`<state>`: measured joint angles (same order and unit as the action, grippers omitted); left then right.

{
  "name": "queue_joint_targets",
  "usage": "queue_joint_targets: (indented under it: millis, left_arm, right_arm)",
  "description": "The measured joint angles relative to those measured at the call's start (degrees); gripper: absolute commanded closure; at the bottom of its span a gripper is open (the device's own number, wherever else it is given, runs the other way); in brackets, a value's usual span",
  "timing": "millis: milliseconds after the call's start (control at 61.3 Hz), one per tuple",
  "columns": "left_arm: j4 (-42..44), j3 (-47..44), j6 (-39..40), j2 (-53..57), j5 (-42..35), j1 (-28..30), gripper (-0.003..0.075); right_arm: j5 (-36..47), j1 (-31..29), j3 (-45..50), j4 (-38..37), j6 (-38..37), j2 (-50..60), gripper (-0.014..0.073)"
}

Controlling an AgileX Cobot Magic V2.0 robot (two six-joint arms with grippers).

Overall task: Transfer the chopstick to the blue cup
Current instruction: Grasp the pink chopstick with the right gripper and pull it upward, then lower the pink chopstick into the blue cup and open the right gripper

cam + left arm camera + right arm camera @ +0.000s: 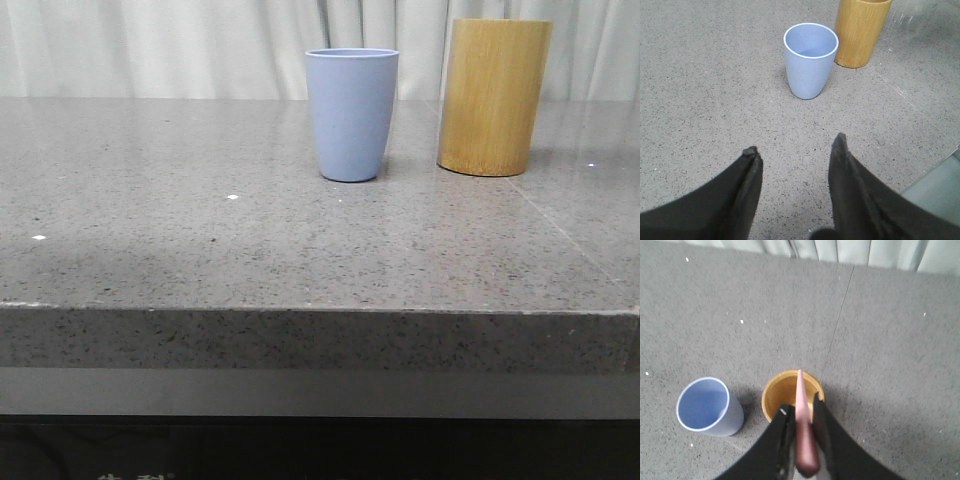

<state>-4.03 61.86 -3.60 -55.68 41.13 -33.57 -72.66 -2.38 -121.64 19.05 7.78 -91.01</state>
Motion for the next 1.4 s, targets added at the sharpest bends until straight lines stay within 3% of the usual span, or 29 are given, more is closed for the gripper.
queue_joint_targets:
  millis: [180, 653, 1404]
  left_arm:
    - [0.00, 0.00, 0.00, 0.00, 0.00, 0.00, 0.0408]
    - [0.00, 0.00, 0.00, 0.00, 0.00, 0.00, 0.0408]
    - [0.00, 0.00, 0.00, 0.00, 0.00, 0.00, 0.0408]
  right_arm:
    - [-0.14, 2.09, -1.60, -0.26, 0.24, 1.30, 0.0622]
    - [-0.14, 18.43, -1.69, -1.21, 2.42, -0.73, 0.0622]
    - [-0.14, 20.18, -1.69, -3.13, 2.64, -15.10, 0.0616]
